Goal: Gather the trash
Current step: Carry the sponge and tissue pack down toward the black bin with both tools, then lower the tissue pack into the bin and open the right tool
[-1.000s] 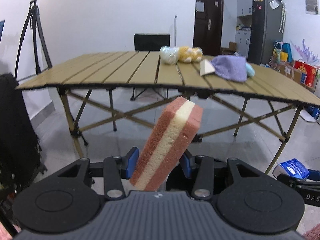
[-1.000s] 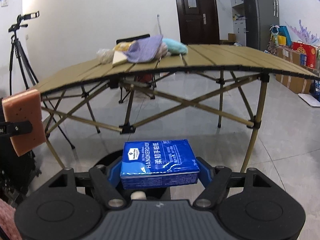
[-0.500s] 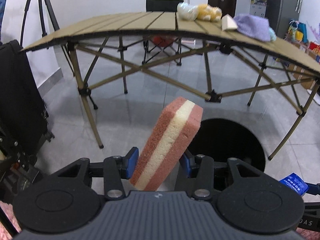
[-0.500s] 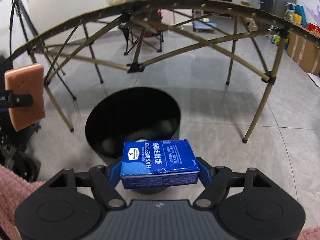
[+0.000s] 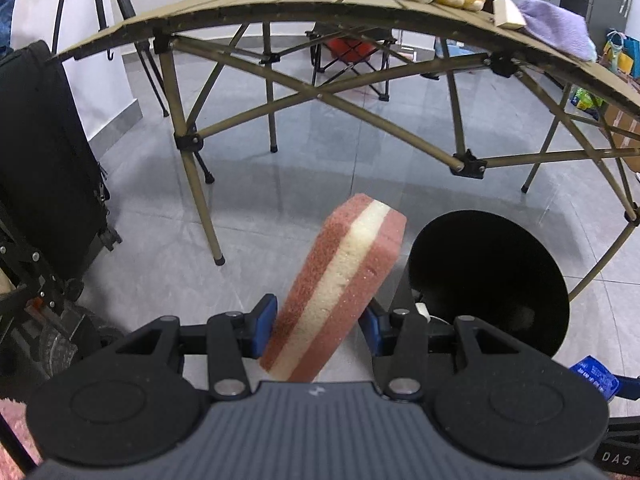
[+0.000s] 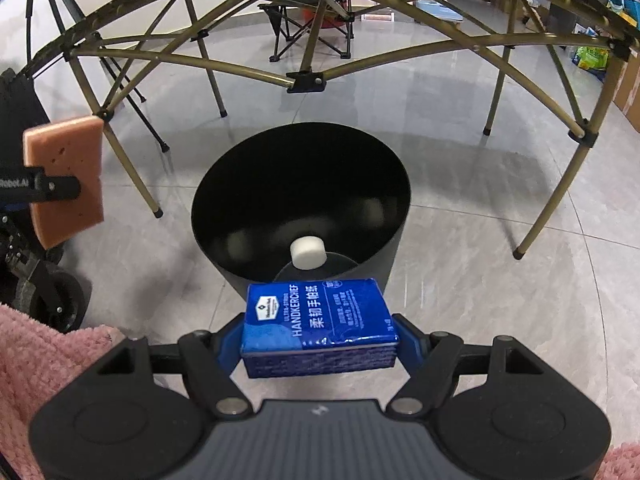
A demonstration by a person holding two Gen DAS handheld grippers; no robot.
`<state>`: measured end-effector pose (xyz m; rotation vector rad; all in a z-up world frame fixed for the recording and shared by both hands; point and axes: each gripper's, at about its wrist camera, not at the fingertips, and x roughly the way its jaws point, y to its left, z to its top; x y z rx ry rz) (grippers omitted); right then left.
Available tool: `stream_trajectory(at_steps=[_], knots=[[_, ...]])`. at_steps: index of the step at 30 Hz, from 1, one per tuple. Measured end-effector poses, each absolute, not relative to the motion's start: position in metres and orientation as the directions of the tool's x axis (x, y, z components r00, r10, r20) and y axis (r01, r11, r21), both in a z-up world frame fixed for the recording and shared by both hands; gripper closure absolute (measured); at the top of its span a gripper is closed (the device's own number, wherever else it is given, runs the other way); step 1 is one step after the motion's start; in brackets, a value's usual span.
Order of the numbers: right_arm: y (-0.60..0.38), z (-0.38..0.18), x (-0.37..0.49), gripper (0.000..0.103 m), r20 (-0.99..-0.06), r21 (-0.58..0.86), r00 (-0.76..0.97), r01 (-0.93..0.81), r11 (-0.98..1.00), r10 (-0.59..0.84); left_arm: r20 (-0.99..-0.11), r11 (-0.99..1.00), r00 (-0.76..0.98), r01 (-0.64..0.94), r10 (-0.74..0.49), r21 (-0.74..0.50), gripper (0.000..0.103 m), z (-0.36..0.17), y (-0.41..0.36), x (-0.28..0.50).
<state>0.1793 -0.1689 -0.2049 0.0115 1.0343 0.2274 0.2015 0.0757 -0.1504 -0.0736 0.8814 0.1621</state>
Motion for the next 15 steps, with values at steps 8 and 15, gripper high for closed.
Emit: stream_trajectory(at_steps=[8, 15], knots=[[-0.154, -0.204, 0.203, 0.03, -0.853, 0.122, 0.48, -0.196, 0.973, 0.204, -0.797, 0.983, 0.593, -0.185, 0.114, 0.003, 0.058, -0.161, 0.083, 0.215], [-0.142, -0.209, 0.228, 0.03, -0.863, 0.115, 0.465, -0.201, 0.973, 0.198, -0.815, 0.978, 0.567, -0.207, 0.122, 0.003, 0.058, -0.169, 0.092, 0.224]])
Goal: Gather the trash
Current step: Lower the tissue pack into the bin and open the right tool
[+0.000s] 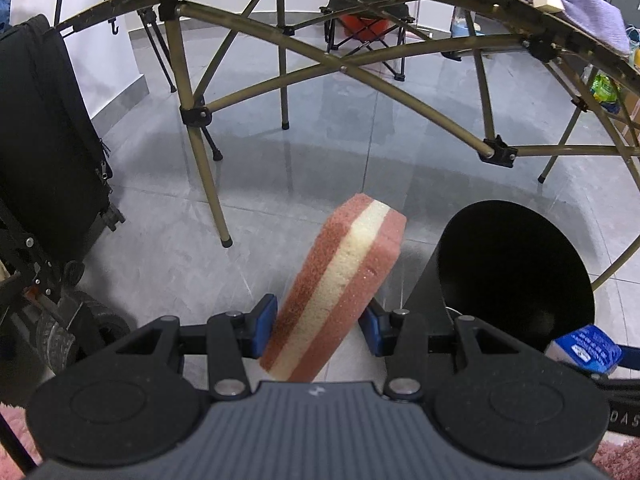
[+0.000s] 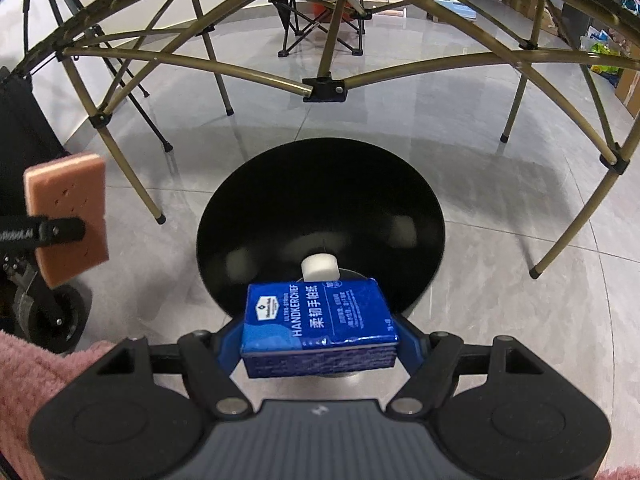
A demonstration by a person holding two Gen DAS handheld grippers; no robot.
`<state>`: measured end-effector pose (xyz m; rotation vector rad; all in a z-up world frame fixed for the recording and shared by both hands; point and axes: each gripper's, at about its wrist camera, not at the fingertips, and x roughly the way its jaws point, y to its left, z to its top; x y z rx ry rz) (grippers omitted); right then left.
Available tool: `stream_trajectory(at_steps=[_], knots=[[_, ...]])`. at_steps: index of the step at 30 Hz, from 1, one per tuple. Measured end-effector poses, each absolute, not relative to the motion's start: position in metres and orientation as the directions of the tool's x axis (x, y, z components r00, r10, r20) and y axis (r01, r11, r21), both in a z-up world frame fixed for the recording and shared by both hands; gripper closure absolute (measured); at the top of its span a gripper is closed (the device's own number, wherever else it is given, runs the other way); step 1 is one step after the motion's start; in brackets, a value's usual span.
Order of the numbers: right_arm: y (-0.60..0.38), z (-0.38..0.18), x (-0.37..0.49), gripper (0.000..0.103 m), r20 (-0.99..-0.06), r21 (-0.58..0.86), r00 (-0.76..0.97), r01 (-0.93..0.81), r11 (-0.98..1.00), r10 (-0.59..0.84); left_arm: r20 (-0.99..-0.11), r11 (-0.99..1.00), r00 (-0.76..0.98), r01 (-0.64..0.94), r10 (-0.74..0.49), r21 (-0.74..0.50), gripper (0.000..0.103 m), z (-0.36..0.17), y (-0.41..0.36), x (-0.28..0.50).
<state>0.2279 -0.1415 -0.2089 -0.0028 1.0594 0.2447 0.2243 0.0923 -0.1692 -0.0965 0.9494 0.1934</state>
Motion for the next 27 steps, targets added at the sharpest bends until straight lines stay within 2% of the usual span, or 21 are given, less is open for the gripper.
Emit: stream_trajectory(at_steps=[27], knots=[[-0.112, -0.242, 0.288, 0.029, -0.909, 0.108, 0.384, -0.155, 0.982, 0.161, -0.842, 0.971, 0.526, -0.238, 0.122, -0.007, 0.058, -0.179, 0.104, 0.236]])
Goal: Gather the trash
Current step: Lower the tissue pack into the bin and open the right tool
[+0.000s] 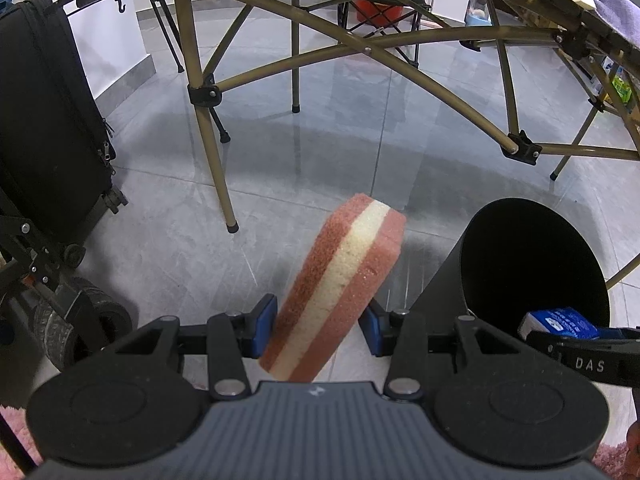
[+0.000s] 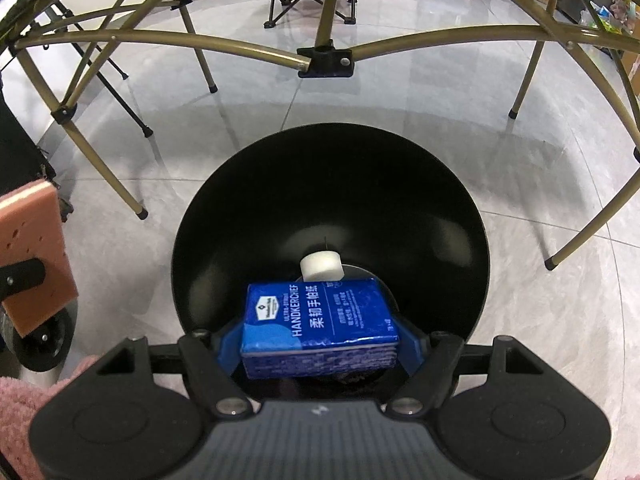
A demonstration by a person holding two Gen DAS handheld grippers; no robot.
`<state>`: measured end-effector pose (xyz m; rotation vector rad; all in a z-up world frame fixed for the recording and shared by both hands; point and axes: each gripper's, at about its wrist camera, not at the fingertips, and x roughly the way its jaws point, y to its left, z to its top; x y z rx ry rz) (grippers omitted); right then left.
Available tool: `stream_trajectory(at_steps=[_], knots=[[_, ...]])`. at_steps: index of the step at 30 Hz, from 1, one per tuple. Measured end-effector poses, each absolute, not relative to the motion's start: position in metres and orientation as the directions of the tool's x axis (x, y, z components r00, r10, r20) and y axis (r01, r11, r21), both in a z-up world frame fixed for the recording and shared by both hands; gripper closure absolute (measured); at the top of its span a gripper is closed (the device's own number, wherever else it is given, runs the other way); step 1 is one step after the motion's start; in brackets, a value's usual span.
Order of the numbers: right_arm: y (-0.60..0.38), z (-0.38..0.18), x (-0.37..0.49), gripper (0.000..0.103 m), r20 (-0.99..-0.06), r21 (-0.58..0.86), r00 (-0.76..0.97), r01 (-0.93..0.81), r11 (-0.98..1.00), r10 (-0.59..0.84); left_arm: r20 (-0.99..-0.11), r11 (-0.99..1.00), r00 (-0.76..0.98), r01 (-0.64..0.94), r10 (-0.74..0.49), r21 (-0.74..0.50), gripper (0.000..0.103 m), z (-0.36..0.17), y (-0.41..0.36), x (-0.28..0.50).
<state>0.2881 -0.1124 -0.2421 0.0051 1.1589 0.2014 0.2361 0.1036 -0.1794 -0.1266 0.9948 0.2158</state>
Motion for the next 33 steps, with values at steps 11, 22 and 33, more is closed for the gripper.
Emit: stream_trajectory(at_steps=[11, 22, 33], knots=[[-0.112, -0.243, 0.293, 0.003, -0.907, 0.108, 0.393, -0.139, 0.984, 0.154, -0.842, 0.972, 0.527, -0.234, 0.111, -0.019, 0.058, -0.178, 0.105, 0.236], [-0.114, -0.239, 0.291, 0.0, -0.903, 0.09, 0.407, -0.138, 0.986, 0.139, -0.838, 0.975, 0.537, -0.221, 0.103, -0.022, 0.058, -0.177, 0.102, 0.236], [-0.126, -0.222, 0.284, 0.0, -0.879, 0.083, 0.457, -0.138, 0.987, 0.138, -0.821, 0.982, 0.565, -0.186, 0.089, -0.022, 0.058, -0.168, 0.086, 0.238]])
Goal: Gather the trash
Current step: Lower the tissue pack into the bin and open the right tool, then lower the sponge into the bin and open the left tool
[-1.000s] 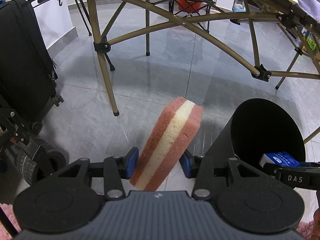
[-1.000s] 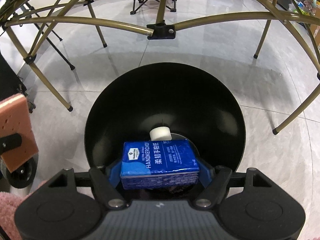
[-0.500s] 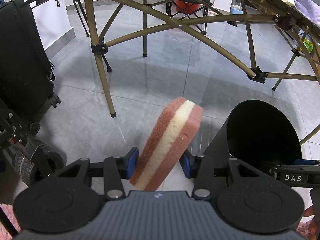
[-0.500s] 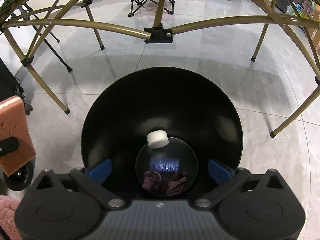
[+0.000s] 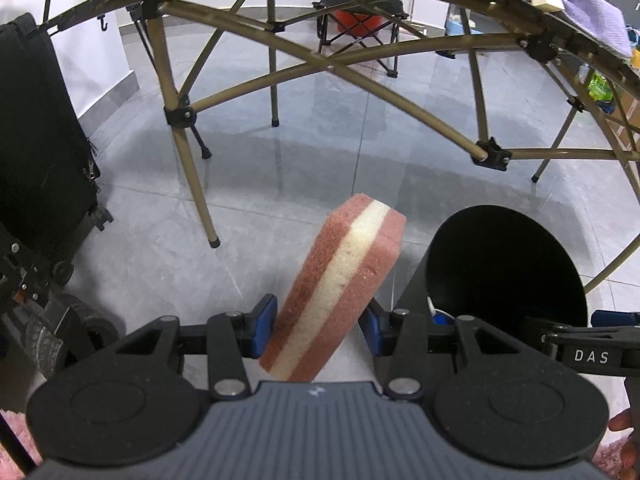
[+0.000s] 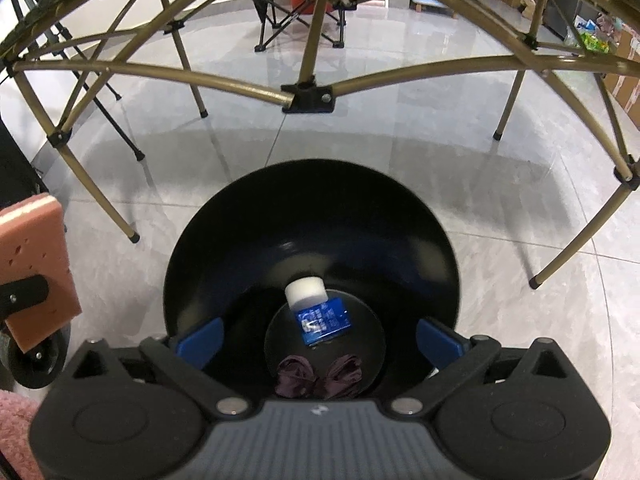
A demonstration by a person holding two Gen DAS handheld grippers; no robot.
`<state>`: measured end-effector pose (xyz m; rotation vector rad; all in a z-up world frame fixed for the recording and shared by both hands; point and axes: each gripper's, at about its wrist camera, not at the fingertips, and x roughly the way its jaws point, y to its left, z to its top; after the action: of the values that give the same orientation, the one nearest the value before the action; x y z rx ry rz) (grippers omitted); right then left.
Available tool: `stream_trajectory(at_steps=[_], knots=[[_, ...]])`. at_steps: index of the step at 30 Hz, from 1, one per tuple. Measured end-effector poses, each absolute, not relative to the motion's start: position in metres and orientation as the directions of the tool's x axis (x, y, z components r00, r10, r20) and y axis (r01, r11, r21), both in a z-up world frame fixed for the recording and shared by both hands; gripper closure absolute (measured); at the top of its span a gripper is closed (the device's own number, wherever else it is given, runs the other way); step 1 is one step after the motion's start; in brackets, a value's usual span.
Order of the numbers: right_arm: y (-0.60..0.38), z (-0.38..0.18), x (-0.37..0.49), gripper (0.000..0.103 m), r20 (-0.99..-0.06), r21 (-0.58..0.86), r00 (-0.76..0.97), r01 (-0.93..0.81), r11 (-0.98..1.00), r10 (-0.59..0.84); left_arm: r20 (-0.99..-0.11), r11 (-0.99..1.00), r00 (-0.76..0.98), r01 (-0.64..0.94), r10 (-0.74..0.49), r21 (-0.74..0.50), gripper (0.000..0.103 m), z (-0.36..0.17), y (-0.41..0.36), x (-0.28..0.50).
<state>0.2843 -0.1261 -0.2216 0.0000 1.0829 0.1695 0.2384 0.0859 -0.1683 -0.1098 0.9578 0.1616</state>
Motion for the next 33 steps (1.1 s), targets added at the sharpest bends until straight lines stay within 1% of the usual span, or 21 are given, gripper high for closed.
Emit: stream_trajectory(at_steps=[17, 24, 33], knots=[[-0.187, -0.193, 0.271, 0.0, -0.828, 0.117, 0.547, -0.042, 0.992, 0.121, -0.799, 0.996, 0.6, -0.082, 0.033, -0.02, 0.058, -0.154, 0.029, 0.25], [-0.215, -0.184, 0.264, 0.0, -0.809, 0.121, 0.581, 0.016, 0.993, 0.089, -0.811, 0.999, 0.586, -0.034, 0.006, -0.017, 0.058, -0.158, 0.002, 0.256], [-0.252, -0.191, 0.255, 0.0, -0.814, 0.13, 0.579, 0.101, 0.986, 0.049, -0.842, 1.0, 0.54, 0.014, -0.024, -0.02, 0.058, -0.172, -0.031, 0.269]])
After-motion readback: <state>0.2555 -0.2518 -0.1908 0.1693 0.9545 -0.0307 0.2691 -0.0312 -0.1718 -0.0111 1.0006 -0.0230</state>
